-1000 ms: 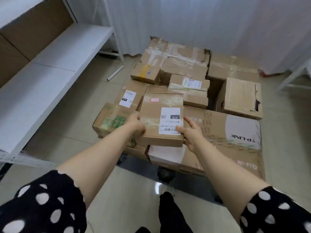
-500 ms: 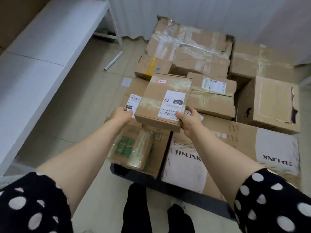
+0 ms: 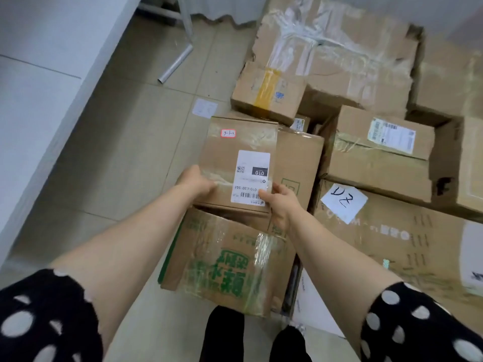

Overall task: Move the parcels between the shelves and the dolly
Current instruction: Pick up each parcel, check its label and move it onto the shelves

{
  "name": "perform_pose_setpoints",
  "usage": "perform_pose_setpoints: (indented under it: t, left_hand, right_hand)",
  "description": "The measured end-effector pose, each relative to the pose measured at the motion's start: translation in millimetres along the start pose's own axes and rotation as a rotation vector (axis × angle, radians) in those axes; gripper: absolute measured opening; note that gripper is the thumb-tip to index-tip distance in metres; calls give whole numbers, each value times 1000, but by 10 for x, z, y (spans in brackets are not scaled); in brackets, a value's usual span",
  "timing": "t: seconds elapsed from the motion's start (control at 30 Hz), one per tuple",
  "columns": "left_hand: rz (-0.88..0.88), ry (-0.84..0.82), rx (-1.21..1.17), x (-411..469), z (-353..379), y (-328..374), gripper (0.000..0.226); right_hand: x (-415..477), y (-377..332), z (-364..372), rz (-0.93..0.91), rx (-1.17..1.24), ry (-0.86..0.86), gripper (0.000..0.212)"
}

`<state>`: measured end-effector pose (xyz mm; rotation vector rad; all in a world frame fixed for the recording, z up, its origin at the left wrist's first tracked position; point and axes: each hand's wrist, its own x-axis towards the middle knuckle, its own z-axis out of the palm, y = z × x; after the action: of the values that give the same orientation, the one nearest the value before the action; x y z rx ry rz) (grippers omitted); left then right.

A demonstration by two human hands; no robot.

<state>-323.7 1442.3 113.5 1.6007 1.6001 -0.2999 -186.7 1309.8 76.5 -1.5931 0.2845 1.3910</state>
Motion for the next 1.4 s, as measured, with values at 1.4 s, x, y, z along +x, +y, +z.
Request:
perform_pose_setpoints:
  t: [1.4]
  left_hand:
    - [-105, -149, -462, 585, 40, -250, 65]
  right_hand:
    - [358, 92, 151, 9, -270, 53, 34]
